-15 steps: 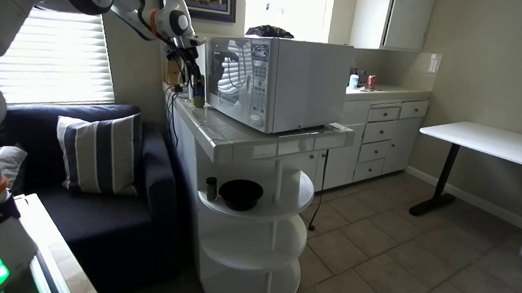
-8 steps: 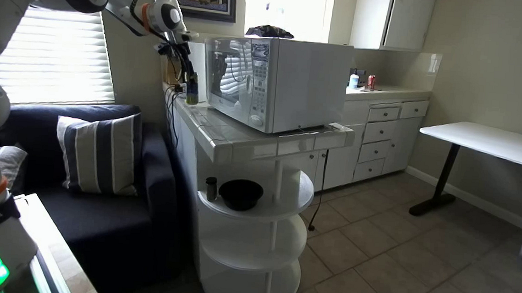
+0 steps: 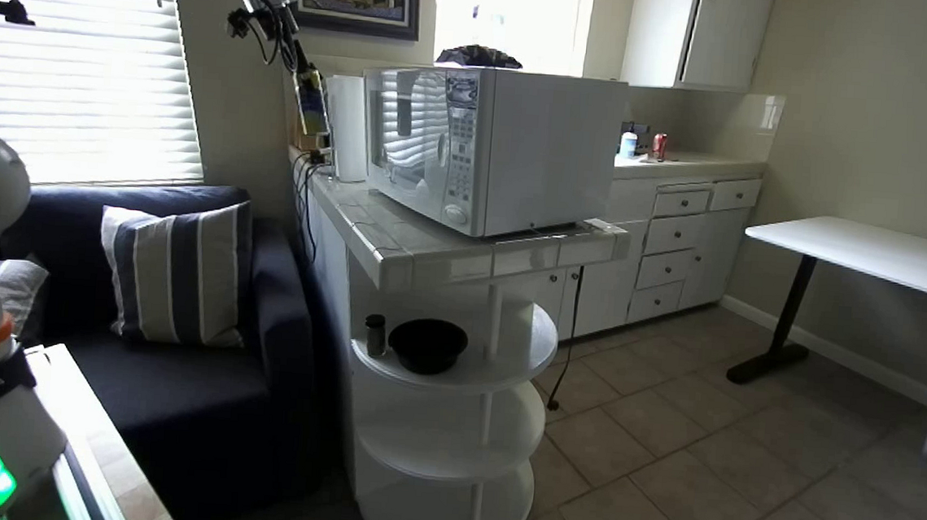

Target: Put the can on the microwave

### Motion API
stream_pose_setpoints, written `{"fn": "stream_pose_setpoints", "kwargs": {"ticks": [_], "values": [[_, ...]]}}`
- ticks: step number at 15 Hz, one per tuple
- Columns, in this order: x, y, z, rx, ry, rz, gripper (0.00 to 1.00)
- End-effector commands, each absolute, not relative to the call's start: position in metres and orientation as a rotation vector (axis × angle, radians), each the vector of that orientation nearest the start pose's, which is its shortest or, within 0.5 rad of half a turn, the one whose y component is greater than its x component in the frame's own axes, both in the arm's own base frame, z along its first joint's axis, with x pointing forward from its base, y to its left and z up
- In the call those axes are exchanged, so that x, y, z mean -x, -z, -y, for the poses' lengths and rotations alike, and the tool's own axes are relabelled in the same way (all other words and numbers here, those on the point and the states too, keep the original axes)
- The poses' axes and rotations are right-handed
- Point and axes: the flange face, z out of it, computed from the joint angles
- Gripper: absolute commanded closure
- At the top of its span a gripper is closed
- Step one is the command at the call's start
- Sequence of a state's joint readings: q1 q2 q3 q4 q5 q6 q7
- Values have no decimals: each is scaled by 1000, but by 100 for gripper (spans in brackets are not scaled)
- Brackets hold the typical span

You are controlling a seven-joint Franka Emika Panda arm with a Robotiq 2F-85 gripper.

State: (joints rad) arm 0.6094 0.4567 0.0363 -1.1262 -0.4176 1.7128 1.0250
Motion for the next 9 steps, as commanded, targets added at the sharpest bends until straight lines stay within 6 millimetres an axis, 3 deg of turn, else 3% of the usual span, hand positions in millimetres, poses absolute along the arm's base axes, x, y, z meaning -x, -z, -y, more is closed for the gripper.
{"fn": "stream_pose_setpoints", "kwargs": {"ticks": [1, 5, 9], "values": [[-557, -646, -365, 3239, 699, -494, 61], [-546, -725, -319, 3249, 787, -404, 61], [-543, -787, -266, 3227, 862, -342, 61]]}}
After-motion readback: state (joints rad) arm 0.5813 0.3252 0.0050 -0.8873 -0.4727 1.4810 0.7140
